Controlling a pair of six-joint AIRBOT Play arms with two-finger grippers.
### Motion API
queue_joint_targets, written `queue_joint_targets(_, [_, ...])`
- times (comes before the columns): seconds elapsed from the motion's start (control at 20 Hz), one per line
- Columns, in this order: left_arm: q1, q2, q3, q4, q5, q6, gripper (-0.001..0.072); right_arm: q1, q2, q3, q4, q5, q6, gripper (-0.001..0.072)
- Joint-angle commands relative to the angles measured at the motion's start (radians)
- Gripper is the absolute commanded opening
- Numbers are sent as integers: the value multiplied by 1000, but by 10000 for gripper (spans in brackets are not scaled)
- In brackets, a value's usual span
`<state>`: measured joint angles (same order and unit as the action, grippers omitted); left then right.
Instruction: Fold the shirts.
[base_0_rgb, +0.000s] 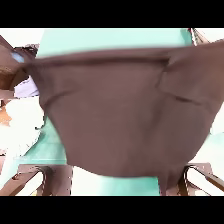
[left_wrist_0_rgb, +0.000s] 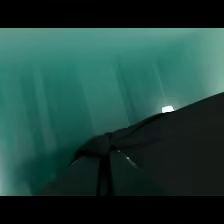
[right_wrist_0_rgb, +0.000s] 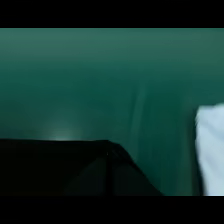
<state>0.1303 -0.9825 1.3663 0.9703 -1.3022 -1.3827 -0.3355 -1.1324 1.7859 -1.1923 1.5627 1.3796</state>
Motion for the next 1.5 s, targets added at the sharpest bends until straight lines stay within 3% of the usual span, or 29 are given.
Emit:
queue_joint_targets(0.0, [-31,-196,-156,-8,-10,41,33,169,-210,-117,-201,76,20,12])
queue_joint_targets(0.15, [-67,-364,-156,-13,169,111,33,220,-396,-128,-229,0,35,12])
queue_joint_targets(0.4, [-70,-462,-152,-50,647,145,33,225,-529,-128,-224,-353,87,12])
queue_joint_targets(0.5, [-72,-462,-138,-61,755,207,33,225,-530,-127,-223,-497,97,12])
queue_joint_targets(0.65, [-72,-462,-112,-60,840,215,32,225,-525,-121,-223,-647,105,12])
queue_joint_targets(0.9, [-72,-497,-113,-58,726,300,33,226,-525,-122,-225,-636,105,12])
queue_joint_targets(1.1, [-72,-500,-113,-21,564,344,32,228,-518,-157,-259,-423,93,12])
queue_joint_targets(1.25, [-72,-530,-121,77,475,343,32,228,-473,-290,-260,-394,94,12])
queue_joint_targets(1.45, [-72,-592,-122,103,463,300,33,228,-430,-445,-237,-441,94,14])
